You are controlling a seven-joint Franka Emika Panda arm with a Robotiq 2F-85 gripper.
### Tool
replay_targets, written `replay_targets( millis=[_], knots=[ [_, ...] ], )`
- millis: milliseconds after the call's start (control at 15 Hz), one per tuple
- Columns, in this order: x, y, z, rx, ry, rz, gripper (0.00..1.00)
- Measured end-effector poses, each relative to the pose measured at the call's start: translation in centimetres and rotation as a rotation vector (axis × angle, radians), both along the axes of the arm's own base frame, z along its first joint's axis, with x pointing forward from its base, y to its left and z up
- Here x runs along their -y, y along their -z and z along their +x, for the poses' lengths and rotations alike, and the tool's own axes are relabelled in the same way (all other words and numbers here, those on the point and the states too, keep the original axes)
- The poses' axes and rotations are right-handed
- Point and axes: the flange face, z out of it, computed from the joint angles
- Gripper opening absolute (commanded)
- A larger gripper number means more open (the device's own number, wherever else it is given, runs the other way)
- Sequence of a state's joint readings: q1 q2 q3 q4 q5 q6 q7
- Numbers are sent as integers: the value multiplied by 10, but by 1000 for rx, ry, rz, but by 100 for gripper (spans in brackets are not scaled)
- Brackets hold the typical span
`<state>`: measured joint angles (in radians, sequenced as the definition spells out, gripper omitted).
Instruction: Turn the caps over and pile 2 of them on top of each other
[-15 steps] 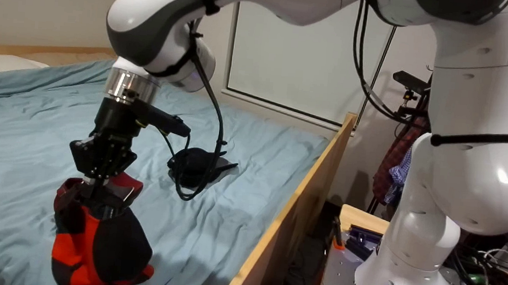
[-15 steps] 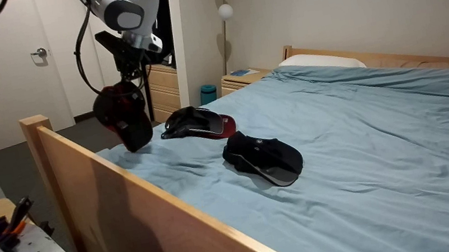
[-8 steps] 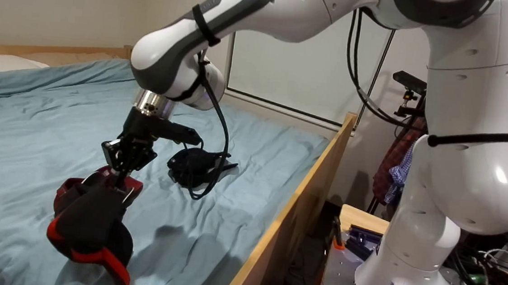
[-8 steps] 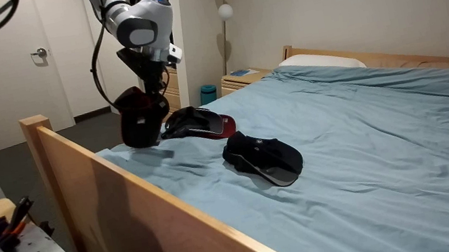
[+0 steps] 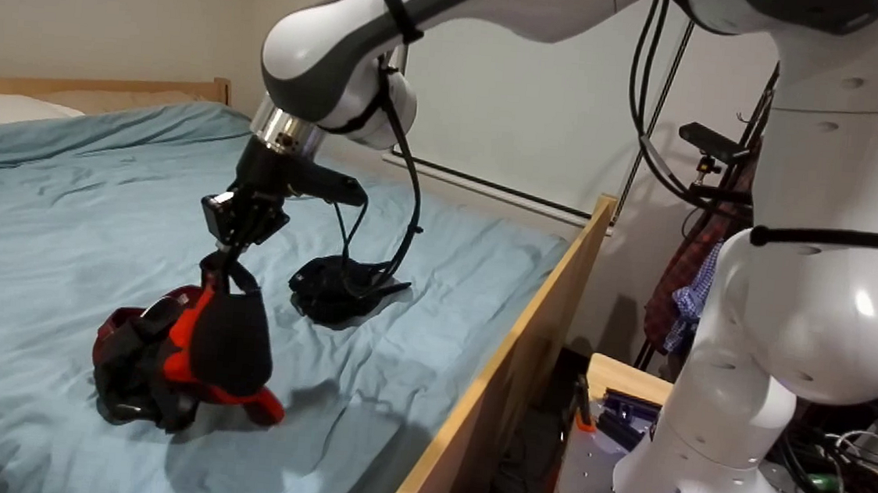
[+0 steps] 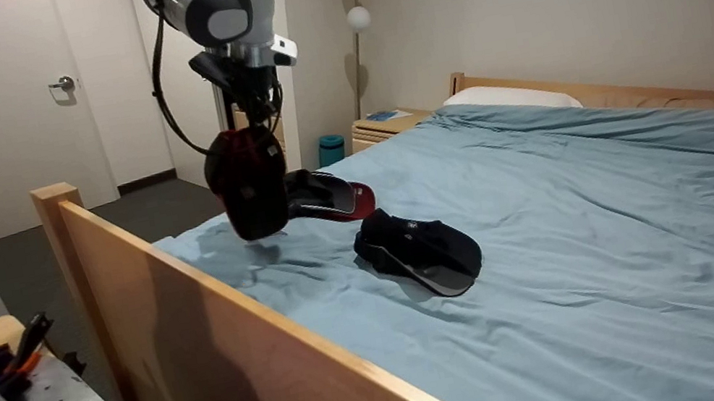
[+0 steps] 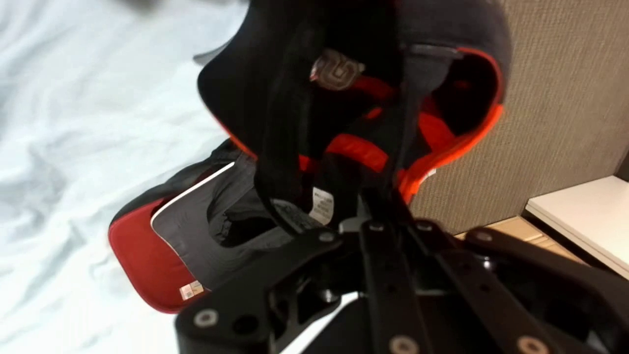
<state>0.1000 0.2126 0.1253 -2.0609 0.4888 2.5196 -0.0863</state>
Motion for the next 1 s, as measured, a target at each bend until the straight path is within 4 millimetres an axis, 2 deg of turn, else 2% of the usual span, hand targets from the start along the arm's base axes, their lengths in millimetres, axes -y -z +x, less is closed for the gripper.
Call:
replay_targets(
  millis=[133,267,467,600,867,1000],
  knots=[
    [4,-9,-5,-14,-46,-41,4],
    [8,-8,-8,-40,-68,-45,4],
    [-4,-4,-11,-49,-90,-29,4],
    [-28,-4,-14,-52,-123,-2,4],
    [-92,-7,-19,-81,-237,56,4],
    [-115,-4,-20,-110,-305,111,4]
  ],
)
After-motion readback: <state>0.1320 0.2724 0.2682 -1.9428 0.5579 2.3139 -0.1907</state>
